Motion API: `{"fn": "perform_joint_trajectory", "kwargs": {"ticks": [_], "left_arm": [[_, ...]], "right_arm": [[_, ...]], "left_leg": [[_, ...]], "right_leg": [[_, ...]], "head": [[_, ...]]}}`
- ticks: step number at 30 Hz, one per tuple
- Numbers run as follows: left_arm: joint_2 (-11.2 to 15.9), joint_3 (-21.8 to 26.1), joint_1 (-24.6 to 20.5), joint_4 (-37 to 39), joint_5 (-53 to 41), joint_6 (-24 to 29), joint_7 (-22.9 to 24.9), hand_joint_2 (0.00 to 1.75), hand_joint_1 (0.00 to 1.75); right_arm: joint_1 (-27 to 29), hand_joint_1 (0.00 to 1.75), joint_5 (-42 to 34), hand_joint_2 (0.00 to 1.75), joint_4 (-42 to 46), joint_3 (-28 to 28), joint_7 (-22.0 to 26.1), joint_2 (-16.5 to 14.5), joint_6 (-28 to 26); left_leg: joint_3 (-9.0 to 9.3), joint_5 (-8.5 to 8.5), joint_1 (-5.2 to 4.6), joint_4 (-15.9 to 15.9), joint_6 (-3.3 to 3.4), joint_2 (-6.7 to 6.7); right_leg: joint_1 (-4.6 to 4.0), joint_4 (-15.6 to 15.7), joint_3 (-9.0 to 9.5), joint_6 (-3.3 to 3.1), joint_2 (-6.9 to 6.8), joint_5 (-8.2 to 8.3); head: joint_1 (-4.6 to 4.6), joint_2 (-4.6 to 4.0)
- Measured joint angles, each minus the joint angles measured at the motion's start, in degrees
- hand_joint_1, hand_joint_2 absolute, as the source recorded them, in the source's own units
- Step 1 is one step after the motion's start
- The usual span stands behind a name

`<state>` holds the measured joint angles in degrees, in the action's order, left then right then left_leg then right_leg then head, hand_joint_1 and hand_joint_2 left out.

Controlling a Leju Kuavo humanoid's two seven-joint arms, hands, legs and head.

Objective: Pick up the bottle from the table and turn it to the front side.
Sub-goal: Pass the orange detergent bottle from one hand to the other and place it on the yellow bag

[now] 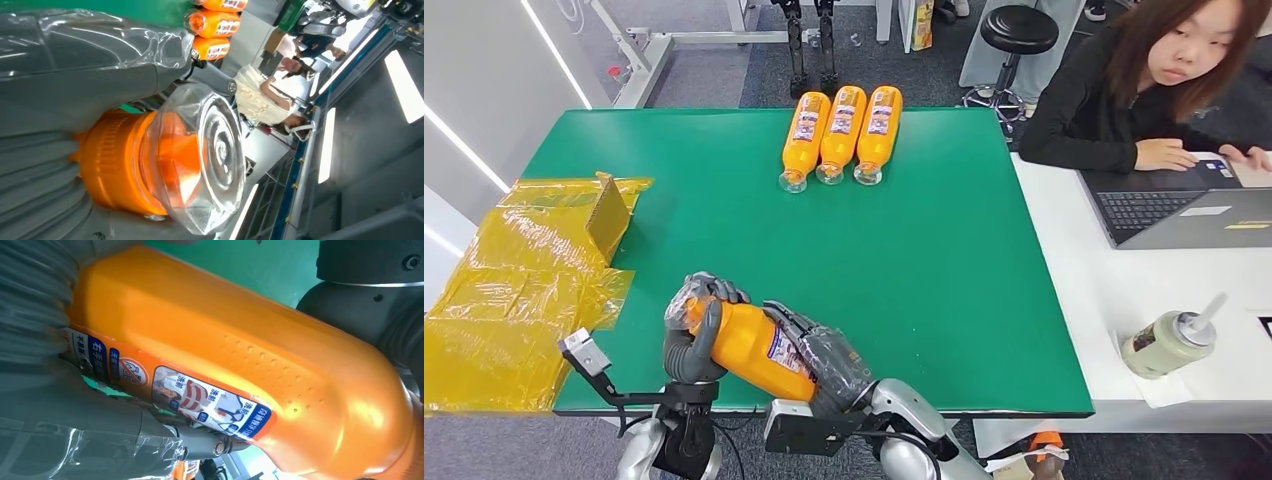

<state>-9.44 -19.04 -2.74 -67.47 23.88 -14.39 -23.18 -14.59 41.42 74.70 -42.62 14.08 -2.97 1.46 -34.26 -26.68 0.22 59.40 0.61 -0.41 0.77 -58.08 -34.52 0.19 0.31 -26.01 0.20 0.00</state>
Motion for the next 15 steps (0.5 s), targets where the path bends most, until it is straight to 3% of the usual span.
{"fn": "perform_joint_trajectory", "kwargs": {"ticks": [15], "left_arm": [[-0.3, 0.0, 0.0, 0.1, 3.2, -0.6, 0.8, 1.75, 1.75]], "right_arm": [[0.5, 0.00, -1.9, 1.75, 2.0, 0.0, 2.0, 0.0, -2.5]], "left_leg": [[-0.01, 0.00, 0.00, 0.0, 0.00, 0.00]], "right_leg": [[0.00, 0.0, 0.00, 0.00, 0.00, 0.00]], "head": [[0.02, 0.00]]}}
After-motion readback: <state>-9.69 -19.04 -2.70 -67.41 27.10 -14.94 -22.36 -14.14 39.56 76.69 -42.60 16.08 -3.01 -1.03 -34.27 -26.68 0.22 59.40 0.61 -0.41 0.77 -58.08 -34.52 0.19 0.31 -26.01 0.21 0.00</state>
